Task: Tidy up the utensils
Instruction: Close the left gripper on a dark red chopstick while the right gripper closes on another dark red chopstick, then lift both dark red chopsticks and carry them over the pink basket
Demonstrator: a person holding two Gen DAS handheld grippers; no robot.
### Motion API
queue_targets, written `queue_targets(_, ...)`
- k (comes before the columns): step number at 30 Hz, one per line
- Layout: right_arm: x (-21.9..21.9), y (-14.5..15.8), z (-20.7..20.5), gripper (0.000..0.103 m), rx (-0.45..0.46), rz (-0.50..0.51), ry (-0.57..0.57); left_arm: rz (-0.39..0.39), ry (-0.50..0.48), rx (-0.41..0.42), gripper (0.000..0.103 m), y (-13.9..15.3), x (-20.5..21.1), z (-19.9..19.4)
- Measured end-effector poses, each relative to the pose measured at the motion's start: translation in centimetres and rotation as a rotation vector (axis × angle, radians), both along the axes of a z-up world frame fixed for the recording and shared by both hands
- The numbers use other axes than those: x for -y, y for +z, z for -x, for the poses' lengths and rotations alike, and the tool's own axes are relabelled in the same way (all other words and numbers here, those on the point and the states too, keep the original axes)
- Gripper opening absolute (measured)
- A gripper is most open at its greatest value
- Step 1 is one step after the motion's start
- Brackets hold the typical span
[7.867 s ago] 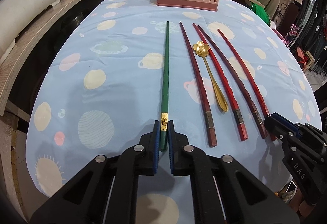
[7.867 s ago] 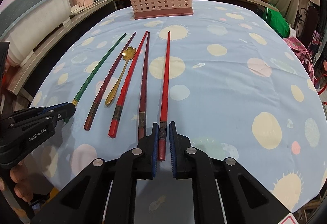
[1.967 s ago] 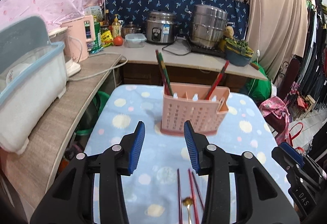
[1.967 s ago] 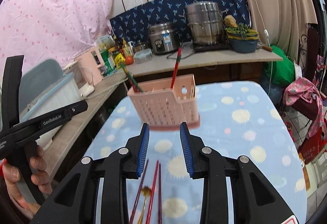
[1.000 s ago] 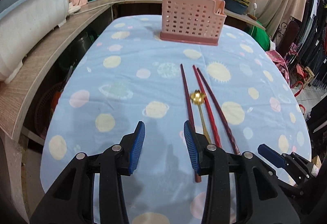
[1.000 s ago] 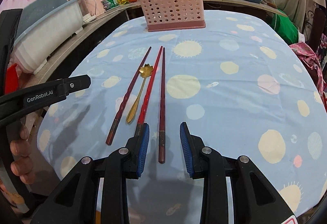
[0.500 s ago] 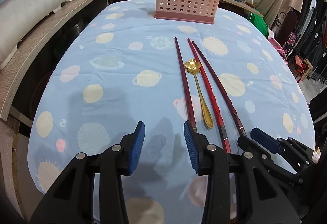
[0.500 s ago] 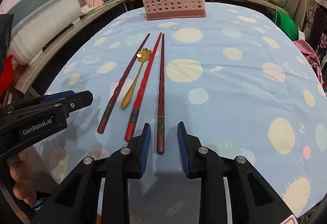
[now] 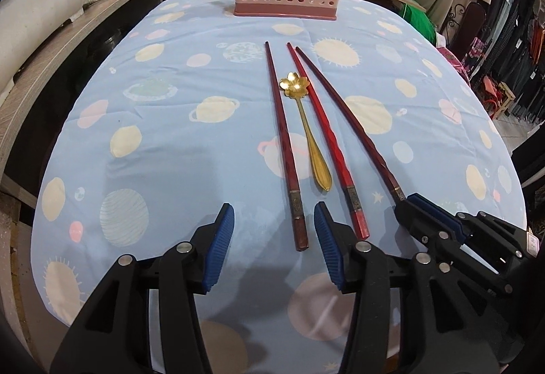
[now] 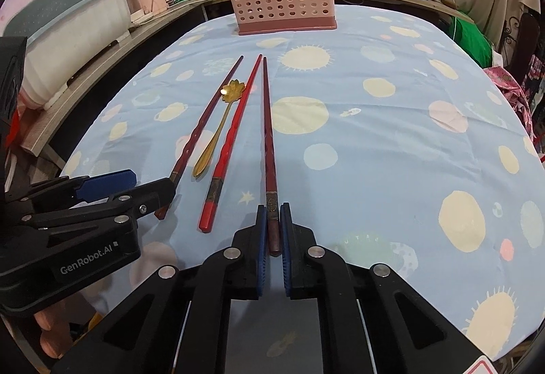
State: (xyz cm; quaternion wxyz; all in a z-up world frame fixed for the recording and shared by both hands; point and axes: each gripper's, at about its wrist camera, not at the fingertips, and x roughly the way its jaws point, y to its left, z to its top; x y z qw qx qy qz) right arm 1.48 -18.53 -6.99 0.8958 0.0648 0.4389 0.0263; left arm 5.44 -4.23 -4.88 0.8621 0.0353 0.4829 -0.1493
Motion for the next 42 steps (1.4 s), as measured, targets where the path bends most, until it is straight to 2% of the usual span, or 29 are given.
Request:
queue_targets(6,0.1,0.0,0.1,0.008,0.001,-0.004,-0.001,-0.012,0.011,0.000,0.044,-0.6,0.1,-0.1)
queue_targets(8,0.1,0.0,0.1,0.008,0.001,-0.004,-0.001,-0.015,0.012,0.005,0.041,-0.6,0.1,-0.1)
queue_targets(10,0.0,0.0,0.2,0.008,0.001,-0.004,-0.001,-0.021,0.011,0.009,0.030,-0.6,0.2,-0.1)
queue_targets(16,0.1,0.0,0.2,0.008,0.001,-0.004,-0.001,-0.027,0.009,0.011,0.008,-0.6,0.2,-0.1)
queue_targets(17,0.1,0.0,0.2,0.008,0.001,-0.006,-0.001,-0.026,0.008,0.011,0.007,-0.6,0.2,-0.1)
queue_targets(29,0.1,0.2,0.3,0.008,0.007,-0.015,-0.004,-0.014,0.016,0.005,0.007,-0.2,-0.1,0.1)
queue_targets(42,1.1,3.9,1.0,0.008,0.077,-0.062,-0.019,0.041,0.030,0.052,0.007,3.6,-0.9,0.3)
